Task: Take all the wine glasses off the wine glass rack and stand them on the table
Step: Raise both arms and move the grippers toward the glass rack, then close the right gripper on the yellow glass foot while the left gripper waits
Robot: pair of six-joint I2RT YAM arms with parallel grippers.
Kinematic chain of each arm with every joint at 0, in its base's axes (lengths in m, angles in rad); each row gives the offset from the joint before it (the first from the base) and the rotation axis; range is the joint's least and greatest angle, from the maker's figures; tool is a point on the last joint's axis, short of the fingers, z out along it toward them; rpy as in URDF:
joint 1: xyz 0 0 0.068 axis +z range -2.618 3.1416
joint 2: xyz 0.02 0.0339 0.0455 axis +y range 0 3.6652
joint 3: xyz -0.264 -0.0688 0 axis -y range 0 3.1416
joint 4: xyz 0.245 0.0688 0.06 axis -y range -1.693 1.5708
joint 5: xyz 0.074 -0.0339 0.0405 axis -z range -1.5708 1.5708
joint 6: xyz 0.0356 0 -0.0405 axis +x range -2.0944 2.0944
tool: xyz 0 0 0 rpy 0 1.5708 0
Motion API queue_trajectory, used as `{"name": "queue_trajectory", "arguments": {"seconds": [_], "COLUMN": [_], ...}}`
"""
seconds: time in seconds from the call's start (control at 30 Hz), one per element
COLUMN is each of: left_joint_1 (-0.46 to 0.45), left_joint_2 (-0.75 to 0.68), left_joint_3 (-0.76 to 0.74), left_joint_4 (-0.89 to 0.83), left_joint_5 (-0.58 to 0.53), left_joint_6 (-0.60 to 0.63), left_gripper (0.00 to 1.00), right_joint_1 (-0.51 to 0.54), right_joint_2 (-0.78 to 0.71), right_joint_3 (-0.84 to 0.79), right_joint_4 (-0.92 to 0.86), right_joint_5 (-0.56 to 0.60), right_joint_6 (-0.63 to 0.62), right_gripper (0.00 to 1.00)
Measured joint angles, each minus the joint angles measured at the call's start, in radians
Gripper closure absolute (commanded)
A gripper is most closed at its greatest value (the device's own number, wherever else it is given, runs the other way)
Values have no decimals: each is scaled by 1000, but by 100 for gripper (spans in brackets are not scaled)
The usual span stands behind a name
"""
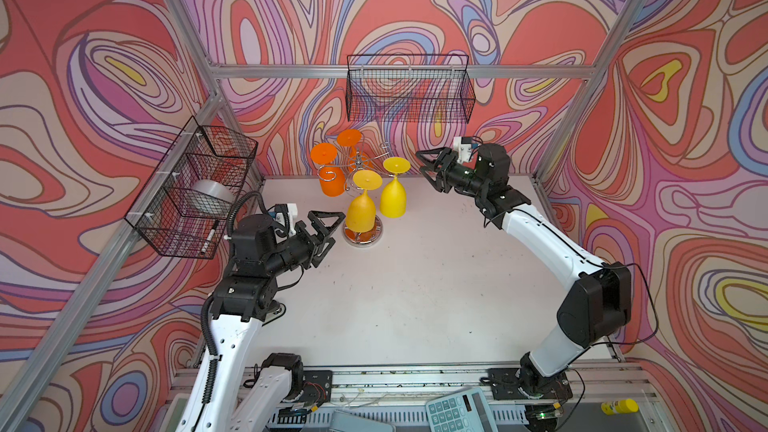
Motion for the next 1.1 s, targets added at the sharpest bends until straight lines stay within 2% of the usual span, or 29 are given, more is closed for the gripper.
{"name": "queue_trajectory", "arguments": {"seconds": [0.17, 0.43, 1.1], "left_joint_1": [0, 0, 0], "left_joint_2": [-22, -21, -18], "left_joint_3": [-14, -18, -19], "left_joint_4": [60, 104, 125], "left_joint_5": [-11, -40, -109], "left_joint_6": [-75, -147, -236], "left_gripper": [10, 16, 18], "right_joint_1": [17, 18, 18], "right_joint_2": [20, 22, 50], "right_joint_3": [1, -40, -61], "right_joint_4": [10, 96, 190], "right_joint_5": [-1, 1, 0], "right_joint_6": [27, 94, 180], "right_gripper": [35, 46, 58]}}
